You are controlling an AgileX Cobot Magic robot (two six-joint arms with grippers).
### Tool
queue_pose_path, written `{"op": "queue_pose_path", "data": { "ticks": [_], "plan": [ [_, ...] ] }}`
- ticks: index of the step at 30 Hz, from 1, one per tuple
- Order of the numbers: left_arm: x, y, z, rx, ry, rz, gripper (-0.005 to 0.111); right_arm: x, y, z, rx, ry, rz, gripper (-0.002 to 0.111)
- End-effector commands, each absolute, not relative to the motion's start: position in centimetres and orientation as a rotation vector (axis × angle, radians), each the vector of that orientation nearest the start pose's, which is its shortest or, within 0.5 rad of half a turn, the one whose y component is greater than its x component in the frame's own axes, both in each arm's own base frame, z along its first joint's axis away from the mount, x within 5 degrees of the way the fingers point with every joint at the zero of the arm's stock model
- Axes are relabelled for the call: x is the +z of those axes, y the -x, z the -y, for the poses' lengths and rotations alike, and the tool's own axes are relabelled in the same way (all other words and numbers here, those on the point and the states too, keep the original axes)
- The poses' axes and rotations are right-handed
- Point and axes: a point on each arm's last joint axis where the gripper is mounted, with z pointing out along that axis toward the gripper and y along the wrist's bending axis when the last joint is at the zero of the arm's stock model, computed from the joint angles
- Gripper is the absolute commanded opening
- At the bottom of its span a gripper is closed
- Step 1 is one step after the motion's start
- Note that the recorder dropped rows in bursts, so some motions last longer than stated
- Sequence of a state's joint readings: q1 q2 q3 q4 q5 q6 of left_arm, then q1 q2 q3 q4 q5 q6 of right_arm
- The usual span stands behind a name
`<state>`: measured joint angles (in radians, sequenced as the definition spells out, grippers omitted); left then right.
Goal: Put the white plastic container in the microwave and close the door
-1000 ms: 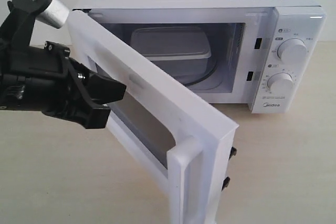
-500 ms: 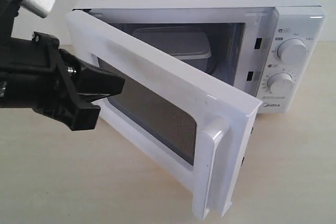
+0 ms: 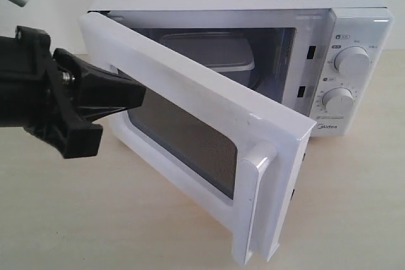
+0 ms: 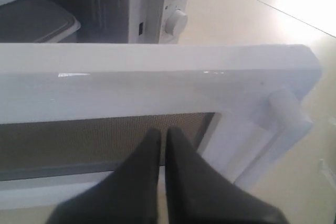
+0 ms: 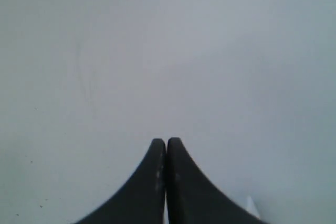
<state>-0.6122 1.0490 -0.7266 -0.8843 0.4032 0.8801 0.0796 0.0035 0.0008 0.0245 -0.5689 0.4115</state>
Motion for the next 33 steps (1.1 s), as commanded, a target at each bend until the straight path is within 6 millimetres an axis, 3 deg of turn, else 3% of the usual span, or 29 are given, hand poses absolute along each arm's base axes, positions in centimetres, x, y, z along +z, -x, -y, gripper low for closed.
{"op": "queue_pose_path", "data": {
  "ticks": [1,2,5,9,12,15,17,22,23,25,30,33],
  "plan": [
    [28.5,-18.1,16.1,-0.641,-0.876,-1.981,0.004,25.1,-4.4,-0.6,0.641,-0.261,-1.036,0.000],
    [27.3,-18.7,16.7,-0.632,-0.934,-2.006,0.004,24.5,-4.7,-0.6,0.730,-0.337,-1.092,0.000],
    [26.8,-20.1,17.7,-0.655,-0.914,-2.037,0.004,24.0,-4.9,-0.8,0.787,-0.375,-1.151,0.000],
    [28.2,-21.6,19.0,-0.664,-0.941,-1.983,0.004,23.8,-4.8,-1.7,0.730,-0.232,-1.217,0.000],
    [29.0,-22.9,20.0,-0.672,-0.929,-1.962,0.004,23.7,-4.5,-2.7,0.848,-0.157,-1.249,0.000],
    [29.1,-24.0,20.6,-0.663,-0.920,-1.958,0.004,24.1,-3.7,-4.1,0.906,0.042,-1.214,0.000],
    [29.0,-24.4,20.9,-0.662,-0.919,-1.960,0.004,24.1,-3.6,-4.3,0.929,0.061,-1.234,0.000],
    [29.6,-24.1,20.7,-0.667,-0.919,-1.942,0.004,27.4,-3.1,-4.5,0.849,0.156,-1.196,0.000],
    [30.2,-23.9,20.6,-0.665,-0.912,-1.923,0.004,29.4,-3.1,-4.5,0.834,0.169,-1.188,0.000],
    [30.8,-23.7,20.4,-0.666,-0.908,-1.903,0.004,31.2,-3.5,-4.6,0.836,0.169,-1.215,0.000],
    [32.4,-22.9,19.9,-0.669,-0.897,-1.852,0.004,35.9,-5.7,-5.5,0.855,0.245,-1.362,0.000],
    [33.3,-22.2,19.5,-0.699,-0.885,-1.835,0.004,37.1,-7.6,-6.6,1.000,0.295,-1.483,0.000]
  ]
}}
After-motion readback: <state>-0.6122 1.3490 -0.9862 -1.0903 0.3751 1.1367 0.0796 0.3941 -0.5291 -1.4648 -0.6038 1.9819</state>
